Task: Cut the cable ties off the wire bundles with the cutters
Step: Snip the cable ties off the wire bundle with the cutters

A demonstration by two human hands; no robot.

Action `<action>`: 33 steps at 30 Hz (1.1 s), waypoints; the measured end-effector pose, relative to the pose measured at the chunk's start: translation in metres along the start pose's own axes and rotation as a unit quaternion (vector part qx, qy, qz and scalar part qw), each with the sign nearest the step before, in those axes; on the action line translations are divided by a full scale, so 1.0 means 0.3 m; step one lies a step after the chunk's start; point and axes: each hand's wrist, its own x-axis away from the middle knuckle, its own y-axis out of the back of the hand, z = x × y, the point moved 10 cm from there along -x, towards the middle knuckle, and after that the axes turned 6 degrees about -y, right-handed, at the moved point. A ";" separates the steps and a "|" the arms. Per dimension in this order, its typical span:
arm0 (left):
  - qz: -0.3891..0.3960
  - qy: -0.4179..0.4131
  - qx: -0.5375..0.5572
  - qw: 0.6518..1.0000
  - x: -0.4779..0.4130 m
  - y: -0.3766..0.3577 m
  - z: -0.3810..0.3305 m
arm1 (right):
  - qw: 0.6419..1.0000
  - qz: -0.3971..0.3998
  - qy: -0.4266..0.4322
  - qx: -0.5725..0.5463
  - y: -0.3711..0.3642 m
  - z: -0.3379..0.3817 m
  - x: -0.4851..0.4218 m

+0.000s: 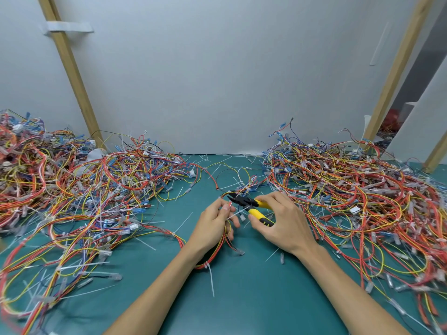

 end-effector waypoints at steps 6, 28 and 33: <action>-0.001 0.001 0.003 1.000 0.001 0.001 -0.001 | 1.000 -0.014 0.005 -0.005 0.013 0.010 -0.002; 0.003 0.003 0.010 1.000 -0.001 0.002 0.004 | 1.000 0.021 0.009 0.007 0.012 0.015 -0.006; 0.010 0.002 0.008 1.000 -0.004 0.001 0.011 | 0.997 0.072 -0.033 -0.012 -0.035 -0.017 -0.008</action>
